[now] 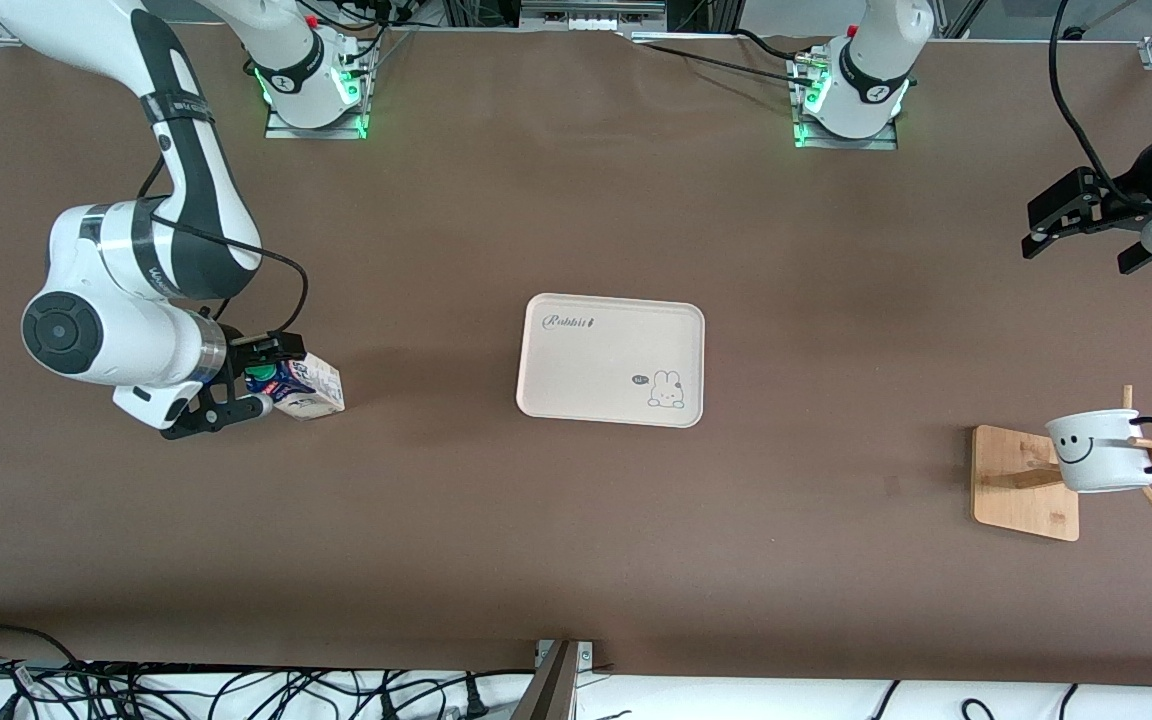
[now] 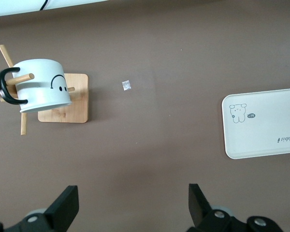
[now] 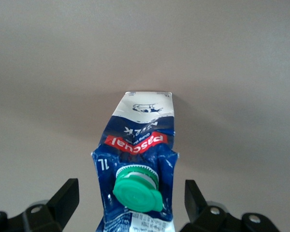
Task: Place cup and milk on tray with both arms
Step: 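Close the right gripper around the milk carton and lift it, then carry the milk carton with the right gripper over the white tray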
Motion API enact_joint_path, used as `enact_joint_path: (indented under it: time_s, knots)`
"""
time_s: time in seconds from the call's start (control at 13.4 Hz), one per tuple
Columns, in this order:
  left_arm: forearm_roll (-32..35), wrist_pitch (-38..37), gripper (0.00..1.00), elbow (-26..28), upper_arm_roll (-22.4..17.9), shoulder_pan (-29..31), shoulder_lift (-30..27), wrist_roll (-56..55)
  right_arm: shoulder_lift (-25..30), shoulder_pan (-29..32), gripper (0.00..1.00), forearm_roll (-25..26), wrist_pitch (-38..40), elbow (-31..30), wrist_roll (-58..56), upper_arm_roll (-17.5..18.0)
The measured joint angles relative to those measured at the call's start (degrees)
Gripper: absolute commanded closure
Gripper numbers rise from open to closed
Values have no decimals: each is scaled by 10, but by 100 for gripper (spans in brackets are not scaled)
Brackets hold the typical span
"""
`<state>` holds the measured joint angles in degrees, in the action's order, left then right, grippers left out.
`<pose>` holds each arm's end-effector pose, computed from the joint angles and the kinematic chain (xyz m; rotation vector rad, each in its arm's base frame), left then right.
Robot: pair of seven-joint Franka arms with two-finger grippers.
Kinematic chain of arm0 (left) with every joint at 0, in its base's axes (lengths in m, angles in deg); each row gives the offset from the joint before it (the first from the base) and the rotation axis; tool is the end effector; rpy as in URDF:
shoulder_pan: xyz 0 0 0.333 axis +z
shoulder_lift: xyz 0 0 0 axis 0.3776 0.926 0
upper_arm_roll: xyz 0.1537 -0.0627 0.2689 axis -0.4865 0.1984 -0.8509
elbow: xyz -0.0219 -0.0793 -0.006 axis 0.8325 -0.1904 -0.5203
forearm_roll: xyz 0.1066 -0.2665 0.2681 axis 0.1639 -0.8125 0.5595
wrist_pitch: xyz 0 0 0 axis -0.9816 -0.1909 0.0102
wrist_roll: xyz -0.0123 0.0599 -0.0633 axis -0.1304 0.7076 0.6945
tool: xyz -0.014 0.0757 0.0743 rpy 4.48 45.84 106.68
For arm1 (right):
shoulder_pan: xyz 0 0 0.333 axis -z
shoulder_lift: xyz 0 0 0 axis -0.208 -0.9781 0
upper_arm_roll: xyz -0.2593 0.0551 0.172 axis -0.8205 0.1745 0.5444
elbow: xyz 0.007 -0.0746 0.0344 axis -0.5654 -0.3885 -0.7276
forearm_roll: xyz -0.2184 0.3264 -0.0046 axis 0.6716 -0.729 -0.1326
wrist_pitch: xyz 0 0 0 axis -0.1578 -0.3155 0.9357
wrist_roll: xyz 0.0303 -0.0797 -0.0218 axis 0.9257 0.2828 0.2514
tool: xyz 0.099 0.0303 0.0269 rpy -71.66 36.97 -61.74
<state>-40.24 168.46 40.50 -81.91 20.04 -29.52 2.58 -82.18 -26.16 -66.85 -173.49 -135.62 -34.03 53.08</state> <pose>0.5672 -0.0267 0.6478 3.0976 -0.2291 0.0988 0.6379 0.0939 0.3445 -3.0602 -0.4288 0.3570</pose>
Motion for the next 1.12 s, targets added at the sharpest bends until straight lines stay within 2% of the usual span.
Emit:
enact_joint_path:
  time_s: [0.45,1.12]
  knots:
    - [0,0,0,0,1,0,0,0,0,1,47,0,2,-1,-18,-2]
    - [0,0,0,0,2,0,0,0,3,-3,48,-5,19,15,4,4]
